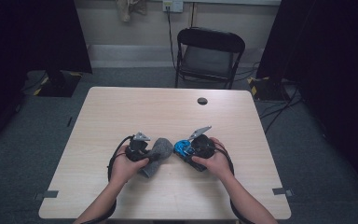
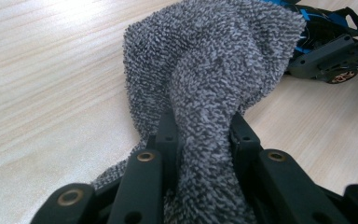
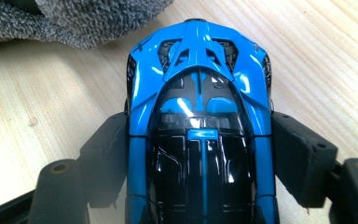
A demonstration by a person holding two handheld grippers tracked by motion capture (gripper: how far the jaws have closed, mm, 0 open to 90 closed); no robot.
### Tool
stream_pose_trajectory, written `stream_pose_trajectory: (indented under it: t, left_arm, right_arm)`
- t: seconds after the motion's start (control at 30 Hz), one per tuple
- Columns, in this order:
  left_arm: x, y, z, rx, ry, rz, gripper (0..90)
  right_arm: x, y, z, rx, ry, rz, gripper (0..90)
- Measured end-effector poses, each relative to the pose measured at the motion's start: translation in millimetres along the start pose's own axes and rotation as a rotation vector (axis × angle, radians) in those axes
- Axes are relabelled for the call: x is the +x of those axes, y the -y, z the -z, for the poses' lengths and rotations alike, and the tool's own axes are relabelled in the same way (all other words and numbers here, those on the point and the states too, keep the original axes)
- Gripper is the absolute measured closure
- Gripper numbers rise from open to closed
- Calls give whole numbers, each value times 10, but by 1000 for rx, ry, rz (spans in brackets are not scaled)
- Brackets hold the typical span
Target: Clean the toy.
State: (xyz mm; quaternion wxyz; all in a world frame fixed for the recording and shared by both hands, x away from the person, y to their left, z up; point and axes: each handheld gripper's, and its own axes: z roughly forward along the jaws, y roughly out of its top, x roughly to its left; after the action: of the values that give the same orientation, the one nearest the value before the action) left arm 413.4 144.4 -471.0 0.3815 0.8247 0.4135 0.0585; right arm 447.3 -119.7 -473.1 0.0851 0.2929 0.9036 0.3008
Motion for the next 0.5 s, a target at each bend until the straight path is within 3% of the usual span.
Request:
stream_pose_trajectory:
  t: [0.5]
  left_arm:
    - [3, 6, -11, 3, 1, 1, 712]
  right_arm:
    - [8, 19, -54, 28, 1, 4, 265]
